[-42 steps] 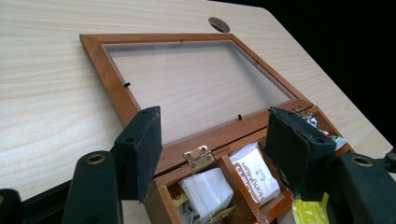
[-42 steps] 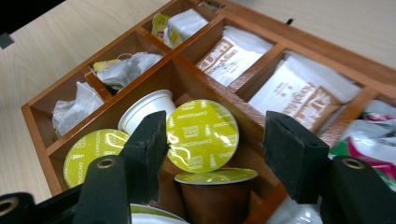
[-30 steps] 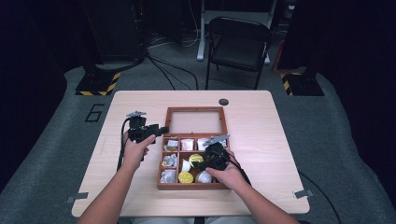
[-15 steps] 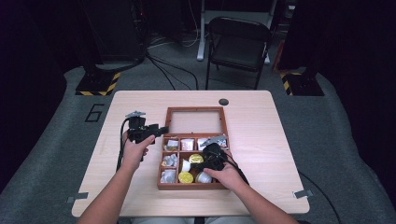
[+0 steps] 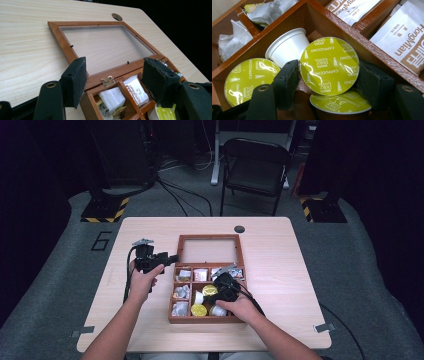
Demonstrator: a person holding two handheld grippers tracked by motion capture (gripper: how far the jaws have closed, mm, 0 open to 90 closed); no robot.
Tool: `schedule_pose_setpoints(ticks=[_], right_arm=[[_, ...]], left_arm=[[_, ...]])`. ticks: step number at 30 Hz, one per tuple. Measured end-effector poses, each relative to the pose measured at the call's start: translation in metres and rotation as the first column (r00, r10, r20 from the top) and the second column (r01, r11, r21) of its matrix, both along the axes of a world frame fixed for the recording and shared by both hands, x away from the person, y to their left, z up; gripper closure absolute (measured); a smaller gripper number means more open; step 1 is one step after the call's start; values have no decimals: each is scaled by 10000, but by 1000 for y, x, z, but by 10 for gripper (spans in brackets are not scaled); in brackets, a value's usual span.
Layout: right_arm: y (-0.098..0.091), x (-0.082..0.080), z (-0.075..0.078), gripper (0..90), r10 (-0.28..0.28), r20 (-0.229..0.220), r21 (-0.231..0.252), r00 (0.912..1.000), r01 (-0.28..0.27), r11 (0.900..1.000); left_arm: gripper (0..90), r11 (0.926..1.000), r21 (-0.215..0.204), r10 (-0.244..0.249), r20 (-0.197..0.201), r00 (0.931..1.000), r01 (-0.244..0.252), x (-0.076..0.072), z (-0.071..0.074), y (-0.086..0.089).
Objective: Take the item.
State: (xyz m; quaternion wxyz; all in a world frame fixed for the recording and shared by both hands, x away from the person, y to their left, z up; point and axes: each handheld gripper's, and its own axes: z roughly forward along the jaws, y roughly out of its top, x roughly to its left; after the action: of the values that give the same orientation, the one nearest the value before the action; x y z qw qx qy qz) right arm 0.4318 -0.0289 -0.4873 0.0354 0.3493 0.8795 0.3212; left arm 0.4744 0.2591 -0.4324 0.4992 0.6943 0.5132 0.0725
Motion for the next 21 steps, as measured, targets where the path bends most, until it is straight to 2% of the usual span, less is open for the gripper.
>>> schedule_pose_setpoints(ticks=[3, 21], right_arm=[[1, 0, 0, 363, 99, 26, -130, 9999, -99, 9999], [0, 1, -1, 371, 196, -1, -81, 9998, -196, 9998]], left_arm=[[363, 10000, -57, 1, -43, 10000, -2, 0, 0, 0], [363, 9999, -123, -13, -96, 10000, 11, 1, -2, -1]])
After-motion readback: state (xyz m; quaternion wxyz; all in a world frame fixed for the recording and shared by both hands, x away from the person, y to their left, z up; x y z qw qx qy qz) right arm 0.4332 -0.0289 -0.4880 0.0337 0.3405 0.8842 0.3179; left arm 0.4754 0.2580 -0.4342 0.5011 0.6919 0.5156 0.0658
